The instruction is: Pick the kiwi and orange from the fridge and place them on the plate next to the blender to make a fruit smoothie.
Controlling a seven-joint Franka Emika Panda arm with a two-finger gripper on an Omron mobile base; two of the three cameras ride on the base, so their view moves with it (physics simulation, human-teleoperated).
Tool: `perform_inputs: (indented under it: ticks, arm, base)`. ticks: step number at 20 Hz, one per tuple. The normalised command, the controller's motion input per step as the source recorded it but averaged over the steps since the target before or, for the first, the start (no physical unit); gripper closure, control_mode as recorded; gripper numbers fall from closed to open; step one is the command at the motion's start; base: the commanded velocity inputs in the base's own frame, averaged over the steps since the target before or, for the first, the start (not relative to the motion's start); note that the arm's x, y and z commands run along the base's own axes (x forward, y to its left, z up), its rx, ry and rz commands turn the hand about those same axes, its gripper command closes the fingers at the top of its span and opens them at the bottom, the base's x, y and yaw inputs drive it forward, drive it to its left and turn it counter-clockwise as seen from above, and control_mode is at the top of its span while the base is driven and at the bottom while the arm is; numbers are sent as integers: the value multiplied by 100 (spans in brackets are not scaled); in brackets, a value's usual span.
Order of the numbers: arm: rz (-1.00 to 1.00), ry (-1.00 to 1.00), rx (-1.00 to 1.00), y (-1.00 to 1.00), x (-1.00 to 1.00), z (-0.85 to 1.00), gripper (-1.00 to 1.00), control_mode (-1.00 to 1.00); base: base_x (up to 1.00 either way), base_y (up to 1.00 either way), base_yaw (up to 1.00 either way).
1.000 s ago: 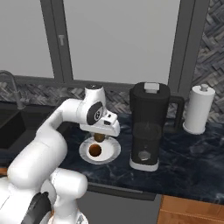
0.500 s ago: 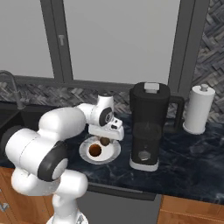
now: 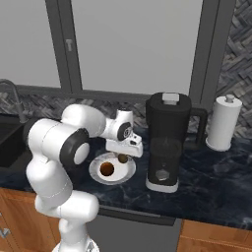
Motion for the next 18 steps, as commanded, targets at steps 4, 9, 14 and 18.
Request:
perform_inputs:
  ticks: [4, 9, 14, 18]
  arm:
    - [-4, 0, 2, 0, -11, 3, -100, -100]
    - [-2, -9, 0, 0, -71, 36, -100, -100]
    - [0, -37, -2, 11, -100, 75, -100, -100]
    - [0, -37, -9, 38, -100, 77, -100, -100]
  base:
    - [0, 0, 0]
    - [0, 0, 0]
    - [0, 0, 0]
    - [0, 0, 0]
